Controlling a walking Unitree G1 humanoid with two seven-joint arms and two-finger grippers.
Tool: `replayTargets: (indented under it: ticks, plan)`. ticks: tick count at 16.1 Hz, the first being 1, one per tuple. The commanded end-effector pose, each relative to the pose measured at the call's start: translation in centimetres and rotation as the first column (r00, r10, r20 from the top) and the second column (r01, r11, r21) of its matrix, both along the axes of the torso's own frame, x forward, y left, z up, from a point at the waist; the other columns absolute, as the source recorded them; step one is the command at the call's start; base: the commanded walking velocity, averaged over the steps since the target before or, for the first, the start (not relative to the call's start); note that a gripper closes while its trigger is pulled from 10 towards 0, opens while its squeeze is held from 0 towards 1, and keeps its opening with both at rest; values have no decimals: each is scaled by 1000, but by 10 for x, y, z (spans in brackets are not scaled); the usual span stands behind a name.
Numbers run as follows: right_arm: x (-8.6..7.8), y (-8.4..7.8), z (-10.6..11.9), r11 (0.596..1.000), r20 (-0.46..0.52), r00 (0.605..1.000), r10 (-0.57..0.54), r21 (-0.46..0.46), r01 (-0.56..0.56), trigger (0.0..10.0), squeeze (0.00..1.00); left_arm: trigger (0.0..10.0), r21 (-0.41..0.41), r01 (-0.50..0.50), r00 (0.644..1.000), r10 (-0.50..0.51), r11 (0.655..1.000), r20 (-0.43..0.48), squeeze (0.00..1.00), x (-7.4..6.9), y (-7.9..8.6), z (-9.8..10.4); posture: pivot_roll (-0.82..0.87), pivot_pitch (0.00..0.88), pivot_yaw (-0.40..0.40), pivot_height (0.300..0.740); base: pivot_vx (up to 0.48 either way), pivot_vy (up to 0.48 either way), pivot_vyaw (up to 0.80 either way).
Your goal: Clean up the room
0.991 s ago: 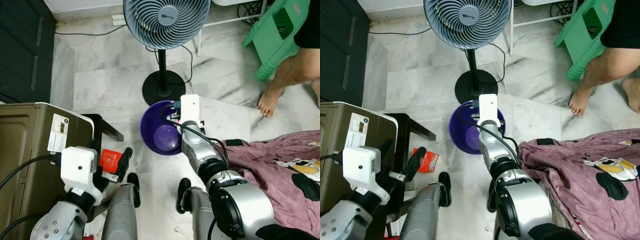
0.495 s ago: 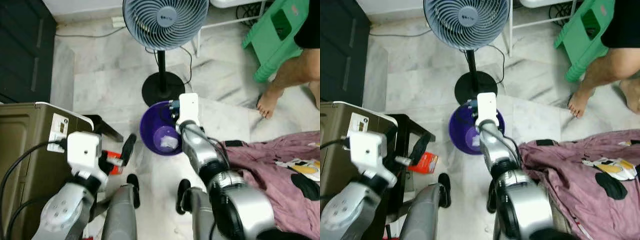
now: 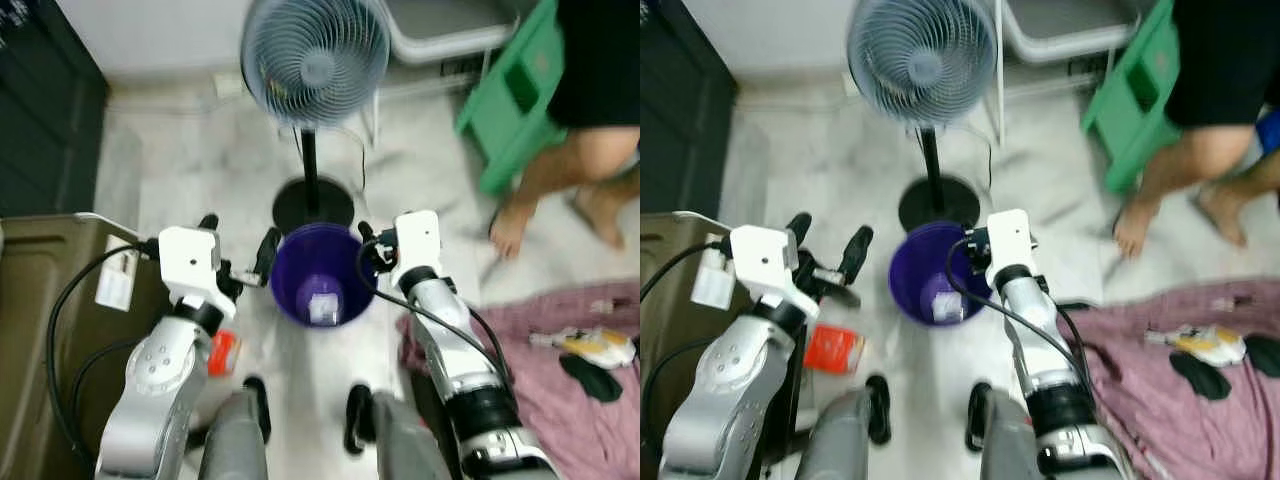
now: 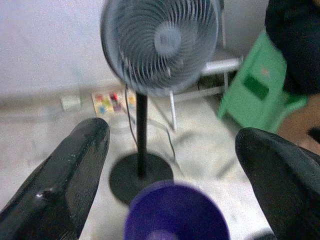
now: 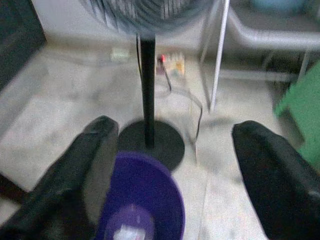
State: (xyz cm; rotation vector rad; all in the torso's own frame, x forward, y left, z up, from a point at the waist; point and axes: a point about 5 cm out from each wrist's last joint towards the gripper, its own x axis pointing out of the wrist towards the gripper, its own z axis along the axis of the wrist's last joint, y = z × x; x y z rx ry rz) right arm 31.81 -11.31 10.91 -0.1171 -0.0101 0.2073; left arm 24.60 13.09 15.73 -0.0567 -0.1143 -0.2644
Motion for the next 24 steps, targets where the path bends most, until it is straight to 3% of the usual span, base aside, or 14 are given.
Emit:
replayTargets:
  ticks: [1, 4, 6, 9, 12, 14, 18, 24]
  plan:
    - [-5, -3, 2, 1000, 9, 1000, -13, 21, 13, 10000, 0, 10000, 18, -33, 999, 33, 999, 9, 0, 3, 7, -3, 65, 84, 15, 740, 0, 0, 0]
    - [-8, -10, -1, 996, -26, 999, -39, 76, 41, 10000, 0, 10000, 8, -48, 998, 48, 999, 51, 0, 13, 9, -2, 65, 20, 4, 740, 0, 0, 0]
    - [-7, -13, 0, 998, -4, 999, -54, 39, 54, 10000, 0, 10000, 10, -91, 994, 90, 996, 65, 0, 16, 13, -2, 65, 0, 3, 740, 0, 0, 0]
    - [-10, -13, 10, 1000, 87, 996, -27, -12, 28, 10000, 0, 10000, -74, -206, 978, 208, 976, 21, 0, 14, 33, -16, 57, 0, 0, 740, 0, 0, 0]
    - [2, -16, 10, 997, 91, 995, -32, -62, 38, 10000, 0, 10000, -88, -196, 980, 199, 977, 15, 0, 20, 30, -18, 54, 0, 2, 740, 0, 0, 0]
    - [10, -12, 17, 999, 106, 994, -13, -35, 17, 10000, 0, 10000, -86, -192, 980, 195, 978, 24, 0, 24, 28, -17, 54, 0, 3, 740, 0, 0, 0]
    - [7, 4, 24, 995, 146, 984, 98, -35, -93, 10000, 0, 10000, -89, -198, 979, 201, 976, 29, 0, 27, 27, -19, 49, 0, -4, 740, 0, 0, 800]
    - [9, 5, 25, 993, 155, 981, 119, -38, -114, 10000, 0, 10000, -88, -205, 978, 208, 975, 22, 0, 29, 26, -21, 45, 0, -8, 740, 0, 0, 800]
